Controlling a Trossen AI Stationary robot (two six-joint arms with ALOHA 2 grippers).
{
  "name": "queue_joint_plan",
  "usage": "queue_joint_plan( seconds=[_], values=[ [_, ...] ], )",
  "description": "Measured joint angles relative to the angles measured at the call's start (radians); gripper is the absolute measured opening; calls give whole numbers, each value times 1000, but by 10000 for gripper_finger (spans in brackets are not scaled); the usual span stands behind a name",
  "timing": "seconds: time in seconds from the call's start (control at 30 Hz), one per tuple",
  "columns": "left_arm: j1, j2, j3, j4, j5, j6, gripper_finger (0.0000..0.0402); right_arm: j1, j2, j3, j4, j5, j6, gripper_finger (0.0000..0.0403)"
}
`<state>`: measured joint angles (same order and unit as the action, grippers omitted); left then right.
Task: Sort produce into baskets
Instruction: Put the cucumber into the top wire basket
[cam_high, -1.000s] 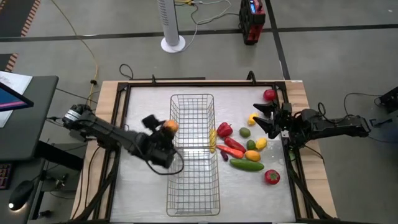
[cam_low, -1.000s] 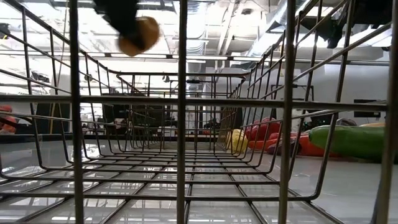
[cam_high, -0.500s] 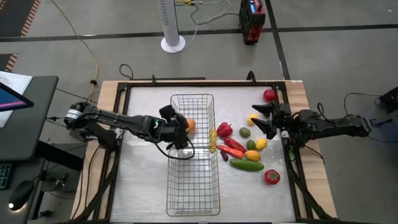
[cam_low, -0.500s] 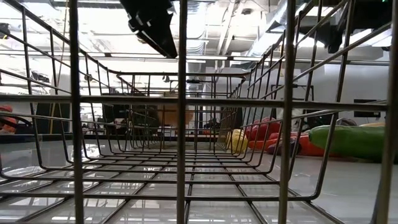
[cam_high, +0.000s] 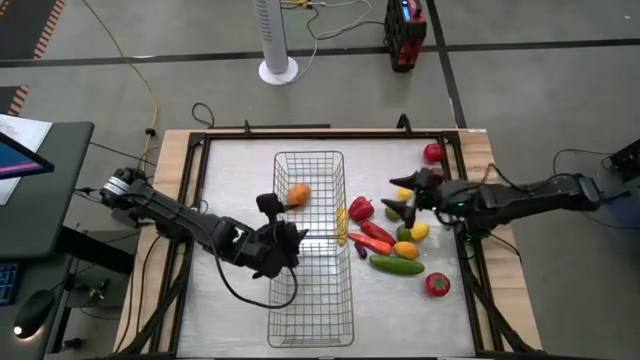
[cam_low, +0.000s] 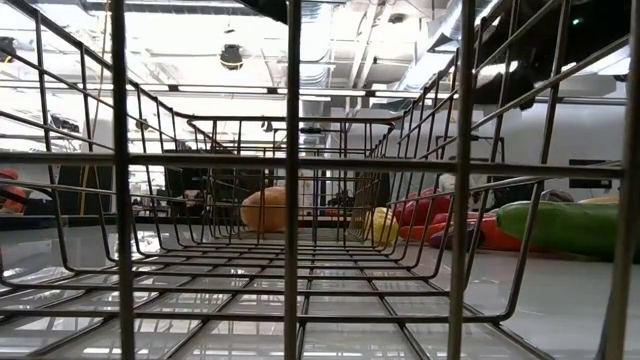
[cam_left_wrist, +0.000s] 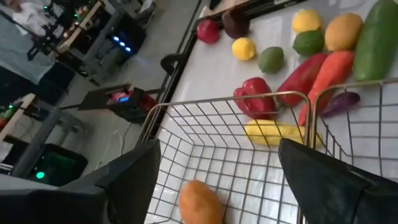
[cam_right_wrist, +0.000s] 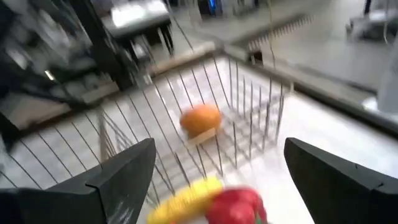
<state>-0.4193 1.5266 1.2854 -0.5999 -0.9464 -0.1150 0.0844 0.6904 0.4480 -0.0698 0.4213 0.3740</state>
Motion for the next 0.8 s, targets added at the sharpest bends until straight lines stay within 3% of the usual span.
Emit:
queue_joint_plan(
  seconds=[0.17, 0.27, 0.5, 0.8],
  values=[
    [-3, -10, -6, -13, 43, 25, 297, 82, 180, 63, -40, -4, 23, 382],
    [-3, -41, -48, 66, 58, 80, 293, 143, 274, 128, -91, -2, 44, 382],
    [25, -183, -292, 491, 161, 235, 292, 264, 439, 298, -290, 0, 150, 382],
    [88, -440, -521, 878, 270, 288, 292, 367, 602, 360, -361, -1, 125, 382]
  ],
)
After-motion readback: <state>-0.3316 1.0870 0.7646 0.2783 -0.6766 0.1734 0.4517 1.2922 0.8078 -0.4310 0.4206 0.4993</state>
